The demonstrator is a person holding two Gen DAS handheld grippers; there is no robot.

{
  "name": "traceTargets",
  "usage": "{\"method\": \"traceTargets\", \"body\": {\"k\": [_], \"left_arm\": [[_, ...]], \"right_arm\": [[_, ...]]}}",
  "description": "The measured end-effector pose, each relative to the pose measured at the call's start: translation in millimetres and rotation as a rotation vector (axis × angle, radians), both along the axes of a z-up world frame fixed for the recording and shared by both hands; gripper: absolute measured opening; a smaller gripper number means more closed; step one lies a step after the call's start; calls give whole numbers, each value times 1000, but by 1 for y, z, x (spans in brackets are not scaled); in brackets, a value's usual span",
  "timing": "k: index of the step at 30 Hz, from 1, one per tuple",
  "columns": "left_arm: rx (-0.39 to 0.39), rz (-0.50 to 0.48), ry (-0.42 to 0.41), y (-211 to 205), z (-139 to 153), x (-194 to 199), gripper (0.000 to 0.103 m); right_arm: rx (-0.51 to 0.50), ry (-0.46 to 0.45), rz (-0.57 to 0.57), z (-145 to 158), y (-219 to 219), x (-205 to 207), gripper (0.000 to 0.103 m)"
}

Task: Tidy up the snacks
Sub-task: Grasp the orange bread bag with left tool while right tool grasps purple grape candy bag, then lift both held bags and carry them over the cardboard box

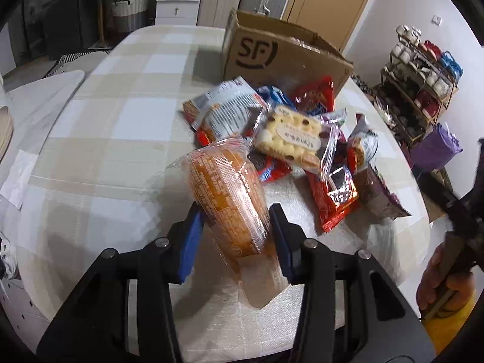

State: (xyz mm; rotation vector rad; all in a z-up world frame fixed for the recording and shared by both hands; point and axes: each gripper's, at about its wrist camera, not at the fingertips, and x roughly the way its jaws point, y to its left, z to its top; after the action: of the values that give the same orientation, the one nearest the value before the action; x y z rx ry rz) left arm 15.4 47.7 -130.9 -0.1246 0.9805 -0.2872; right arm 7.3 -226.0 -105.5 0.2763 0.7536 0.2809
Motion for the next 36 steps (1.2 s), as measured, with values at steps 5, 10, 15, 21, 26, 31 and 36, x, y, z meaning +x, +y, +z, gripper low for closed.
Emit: {"method": "traceTargets", "body": {"k": [5,10,15,21,26,31,36], "left_arm": [[-25,6,-19,10,6,-2,37],[-35,-2,-20,14,5,-2,36],[-39,-6,10,12,-6,1,35],[-13,-4,26,7,-15,0,36],[30,-17,36,2,-19,0,35],[13,-20,46,5,-19,-2,34],[-12,-22,53,12,-15,-3,33]], "right_arm": [[2,72,8,-23,-5,5,103],[-13,127,12,-41,-4,16,103],[-9,163,9,-53,-4,24,103],[-34,161,-4,-55,-3,28,82],[-40,158,-16,-53,-6,24,65],[-5,129,-25,-50,-13,16,60],[43,83,-24,-40,-21,6,58]]}}
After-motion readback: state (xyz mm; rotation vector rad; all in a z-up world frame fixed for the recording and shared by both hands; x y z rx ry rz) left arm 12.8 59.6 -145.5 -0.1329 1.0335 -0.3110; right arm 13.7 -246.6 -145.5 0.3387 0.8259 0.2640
